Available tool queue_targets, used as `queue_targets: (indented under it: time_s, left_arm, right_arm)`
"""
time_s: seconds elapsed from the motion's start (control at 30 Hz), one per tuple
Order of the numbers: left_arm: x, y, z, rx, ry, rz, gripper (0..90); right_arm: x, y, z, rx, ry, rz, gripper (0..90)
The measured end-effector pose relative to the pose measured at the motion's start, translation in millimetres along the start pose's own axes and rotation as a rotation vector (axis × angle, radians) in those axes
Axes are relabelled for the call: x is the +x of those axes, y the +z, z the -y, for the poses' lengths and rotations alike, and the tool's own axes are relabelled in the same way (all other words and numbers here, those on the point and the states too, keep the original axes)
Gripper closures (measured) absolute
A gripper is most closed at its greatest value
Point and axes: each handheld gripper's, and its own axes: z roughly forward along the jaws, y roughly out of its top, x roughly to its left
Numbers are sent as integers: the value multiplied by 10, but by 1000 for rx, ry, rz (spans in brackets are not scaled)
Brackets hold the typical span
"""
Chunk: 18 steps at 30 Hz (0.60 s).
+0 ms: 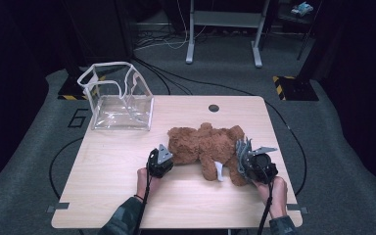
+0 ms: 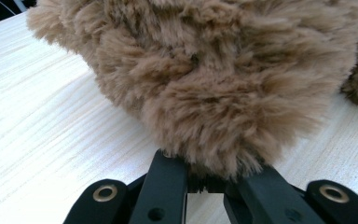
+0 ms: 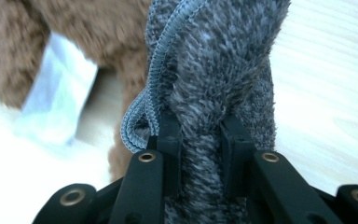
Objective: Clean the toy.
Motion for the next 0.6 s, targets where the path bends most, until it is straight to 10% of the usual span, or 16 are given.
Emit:
queue_targets:
  time_s: [0.3, 0.6]
  left_arm:
    - [-2, 2, 0, 1, 2, -3, 884]
    - [-1, -2, 0, -1, 6, -5, 884]
  right_arm:
    - [192, -108, -333, -116, -20, -37, 728]
    - [231, 178, -456, -81, 3, -46, 730]
